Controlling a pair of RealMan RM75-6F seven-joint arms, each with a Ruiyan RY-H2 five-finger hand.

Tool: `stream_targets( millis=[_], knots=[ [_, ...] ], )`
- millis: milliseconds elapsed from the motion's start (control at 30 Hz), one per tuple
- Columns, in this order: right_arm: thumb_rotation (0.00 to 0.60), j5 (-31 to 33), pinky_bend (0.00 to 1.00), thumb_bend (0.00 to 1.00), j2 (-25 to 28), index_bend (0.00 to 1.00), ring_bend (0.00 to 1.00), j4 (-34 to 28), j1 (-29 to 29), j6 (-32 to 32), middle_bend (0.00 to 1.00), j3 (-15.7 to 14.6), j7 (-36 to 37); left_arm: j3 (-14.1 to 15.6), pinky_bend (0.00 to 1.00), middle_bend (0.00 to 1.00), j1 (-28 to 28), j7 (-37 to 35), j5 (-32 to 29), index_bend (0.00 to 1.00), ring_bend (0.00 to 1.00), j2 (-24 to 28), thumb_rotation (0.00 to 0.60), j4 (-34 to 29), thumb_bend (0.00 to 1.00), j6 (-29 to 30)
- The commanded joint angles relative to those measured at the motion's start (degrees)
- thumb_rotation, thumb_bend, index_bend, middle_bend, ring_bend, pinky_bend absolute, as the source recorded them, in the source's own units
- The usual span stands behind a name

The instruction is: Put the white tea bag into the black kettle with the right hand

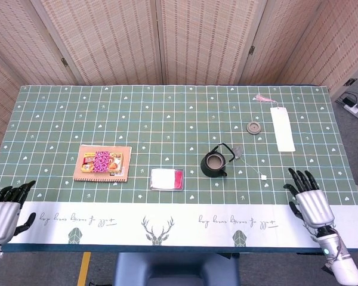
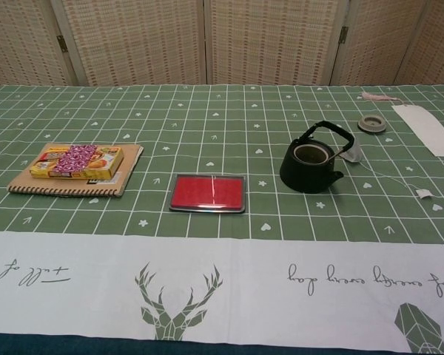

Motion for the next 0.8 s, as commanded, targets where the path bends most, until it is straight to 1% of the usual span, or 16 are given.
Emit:
stream_targets(
  millis=[33,133,233,367,533,700,800],
  knots=[
    [0.600,-1.2,0.00,0.42,-4.2,0.33,0.00,5.3,2.1,-1.2,0.00,-0.3,4.7,0.1,0.14,0.15,0.1,-0.5,0.4,0.07,0.19,0.2,0.600,0.0,0.38,0.2],
    [0.600,-1.5,0.00,0.42,-5.8,0.33,0.00,8.0,2.7,-0.6,0.00,-0.2,6.5,0.1,0.14,0.15,0.1,-0.8,0.4,0.07,0.19,0.2,0.600,0.0,0.38,0.2],
    [0.600,-1.7,0.00,0.42,-7.7,0.33,0.00,11.9,3.1,0.2,0.00,-0.1,7.0,0.0,0.14,0.15,0.0,-1.0,0.3,0.07,0.19,0.3,0.600,0.1,0.38,0.0],
    [0.600,-0.9,0.00,0.42,-9.4,0.33,0.00,15.3,3.5,0.1,0.00,0.3,8.8,0.0,0.14,0.15,0.0,-1.0,0.2,0.07,0.19,0.3,0.600,0.1,0.38,-0.1],
    [0.600,0.8,0.00,0.42,-9.6,0.33,0.00,16.6,4.6,-2.5,0.00,1.0,9.5,-0.1,0.14,0.15,-0.1,-0.7,-0.1,0.07,0.19,0.2,0.600,0.1,0.38,-0.4],
    [0.600,2.3,0.00,0.42,-9.8,0.33,0.00,16.0,6.2,-5.2,0.00,1.9,9.7,-0.2,0.14,0.15,-0.1,-1.0,-0.3,0.07,0.19,0.4,0.600,0.1,0.38,-0.5],
    [0.600,2.5,0.00,0.42,-10.8,0.33,0.00,16.9,7.2,-6.8,0.00,1.7,8.9,-0.2,0.14,0.15,-0.1,-1.2,-0.2,0.07,0.19,0.5,0.600,0.1,0.38,-0.4]
  ],
)
